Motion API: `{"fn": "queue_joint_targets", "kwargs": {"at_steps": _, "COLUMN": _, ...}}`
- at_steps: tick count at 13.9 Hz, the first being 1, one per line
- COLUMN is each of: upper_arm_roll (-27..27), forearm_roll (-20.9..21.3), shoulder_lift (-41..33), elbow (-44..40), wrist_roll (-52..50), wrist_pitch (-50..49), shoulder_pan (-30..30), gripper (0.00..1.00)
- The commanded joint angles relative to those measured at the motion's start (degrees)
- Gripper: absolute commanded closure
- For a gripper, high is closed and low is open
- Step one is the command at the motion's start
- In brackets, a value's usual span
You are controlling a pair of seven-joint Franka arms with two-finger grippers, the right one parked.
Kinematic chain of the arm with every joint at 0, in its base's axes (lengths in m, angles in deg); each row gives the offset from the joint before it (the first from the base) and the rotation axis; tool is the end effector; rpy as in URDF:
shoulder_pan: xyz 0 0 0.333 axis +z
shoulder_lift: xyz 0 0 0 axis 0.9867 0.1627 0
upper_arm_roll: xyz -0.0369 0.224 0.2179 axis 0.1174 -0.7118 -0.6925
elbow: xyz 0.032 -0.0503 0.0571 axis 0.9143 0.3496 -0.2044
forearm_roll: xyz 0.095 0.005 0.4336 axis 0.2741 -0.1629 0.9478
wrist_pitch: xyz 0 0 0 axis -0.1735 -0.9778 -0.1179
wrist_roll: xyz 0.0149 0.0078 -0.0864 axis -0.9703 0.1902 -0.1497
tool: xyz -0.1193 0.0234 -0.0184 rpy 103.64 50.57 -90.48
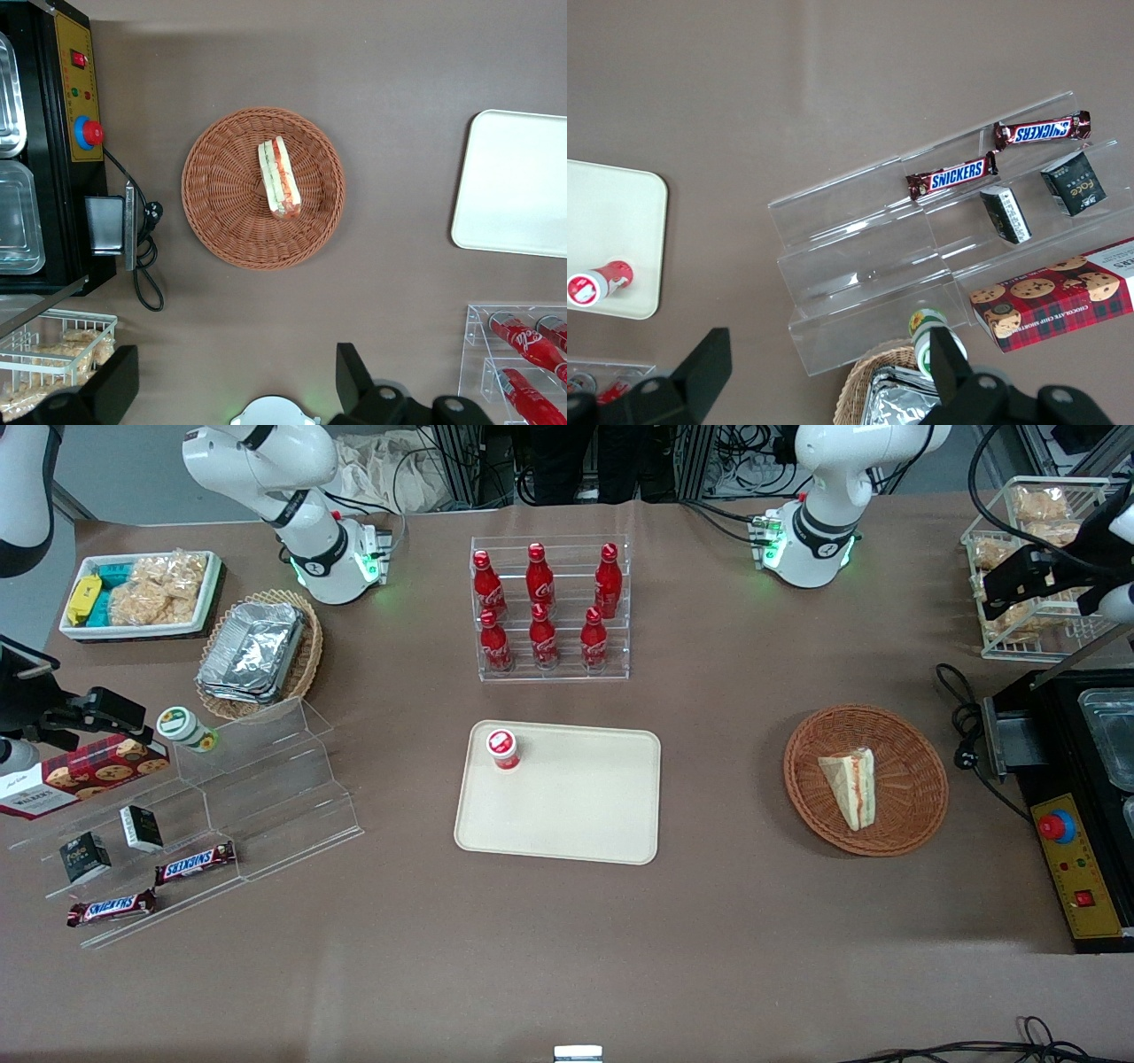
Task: Place sandwich from basket to tray
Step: 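Move the left gripper over the wicker basket above the wrapped sandwich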
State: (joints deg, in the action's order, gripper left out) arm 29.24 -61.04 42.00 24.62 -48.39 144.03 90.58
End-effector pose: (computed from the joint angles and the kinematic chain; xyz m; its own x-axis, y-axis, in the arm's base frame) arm 0.5625 -0.0320 0.6867 1.0000 0.0033 0.0022 0.0034 -0.9997 -0.0249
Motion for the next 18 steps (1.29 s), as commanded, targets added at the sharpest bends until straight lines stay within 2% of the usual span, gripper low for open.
{"fn": "queue_joint_targets", "kwargs": {"at_steps": 1, "upper_arm_roll": 0.4, "forearm_roll": 0.5, "shoulder_lift": 0.0, "elbow": 1.3, "wrist_roll": -0.1, "wrist_pitch": 0.3, "shoulder_pan": 0.3, "gripper": 0.00}}
{"fn": "queue_joint_targets", "kwargs": {"at_steps": 8, "upper_arm_roll": 0.4, "forearm_roll": -0.6, "shoulder_lift": 8.7, "elbow": 4.8, "wrist_roll": -8.0, "wrist_pitch": 5.5, "shoulder_pan": 0.3, "gripper": 0.00}}
{"fn": "queue_joint_targets", "kwargs": {"at_steps": 12, "upper_arm_roll": 0.4, "forearm_roll": -0.7, "shoulder_lift": 9.9, "elbow": 12.8, "wrist_roll": -13.3, "wrist_pitch": 14.0, "shoulder_pan": 0.3, "gripper": 0.00}}
{"fn": "queue_joint_targets", "kwargs": {"at_steps": 15, "upper_arm_roll": 0.5, "forearm_roll": -0.4, "shoulder_lift": 13.0, "elbow": 14.4, "wrist_roll": -21.1, "wrist_pitch": 15.4, "shoulder_pan": -0.4, "gripper": 0.00}}
{"fn": "queue_joint_targets", "kwargs": {"at_steps": 18, "upper_arm_roll": 0.5, "forearm_roll": 0.0, "shoulder_lift": 16.8, "elbow": 15.8, "wrist_roll": -23.8, "wrist_pitch": 19.0, "shoulder_pan": -0.4, "gripper": 0.00}}
